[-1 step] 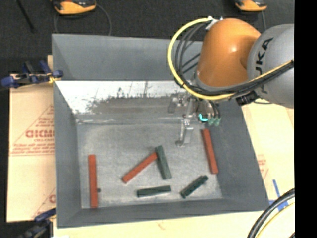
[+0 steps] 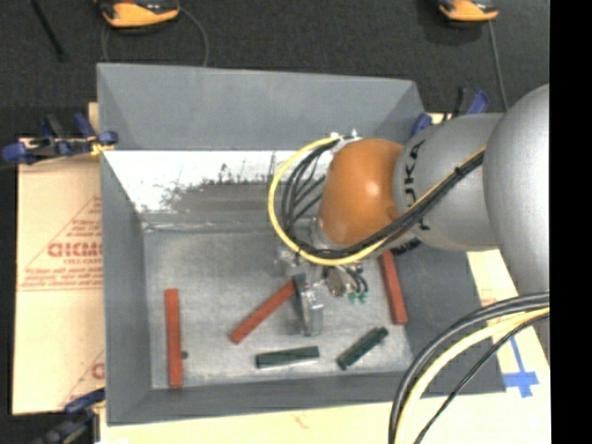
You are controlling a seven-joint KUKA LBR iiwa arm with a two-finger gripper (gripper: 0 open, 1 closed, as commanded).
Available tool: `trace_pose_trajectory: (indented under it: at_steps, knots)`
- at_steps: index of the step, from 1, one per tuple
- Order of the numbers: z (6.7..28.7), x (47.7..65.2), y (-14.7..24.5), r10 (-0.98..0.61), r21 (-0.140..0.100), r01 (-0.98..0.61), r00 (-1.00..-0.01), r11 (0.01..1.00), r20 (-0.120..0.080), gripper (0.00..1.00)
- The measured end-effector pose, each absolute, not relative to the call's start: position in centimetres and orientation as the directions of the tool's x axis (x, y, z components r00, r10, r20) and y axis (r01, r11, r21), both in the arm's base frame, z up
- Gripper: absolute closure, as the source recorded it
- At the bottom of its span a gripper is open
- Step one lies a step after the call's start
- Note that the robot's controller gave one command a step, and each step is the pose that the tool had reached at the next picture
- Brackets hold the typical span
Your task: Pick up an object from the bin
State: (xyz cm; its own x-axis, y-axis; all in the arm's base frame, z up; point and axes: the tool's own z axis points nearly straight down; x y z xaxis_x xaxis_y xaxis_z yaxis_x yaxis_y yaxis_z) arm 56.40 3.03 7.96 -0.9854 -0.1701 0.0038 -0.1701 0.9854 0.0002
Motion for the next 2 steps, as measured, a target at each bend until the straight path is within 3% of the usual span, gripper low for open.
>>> trace_pose_trajectory:
  at_steps: [1,2]
  knots:
    - [8.4,56.6,3.0,-0.168,0.0,-0.168,-0.986,0.986,-0.002,1.0]
    - [23.0,55.7,2.0,-0.351,-0.005,-0.351,-0.936,0.936,-0.011,1.0]
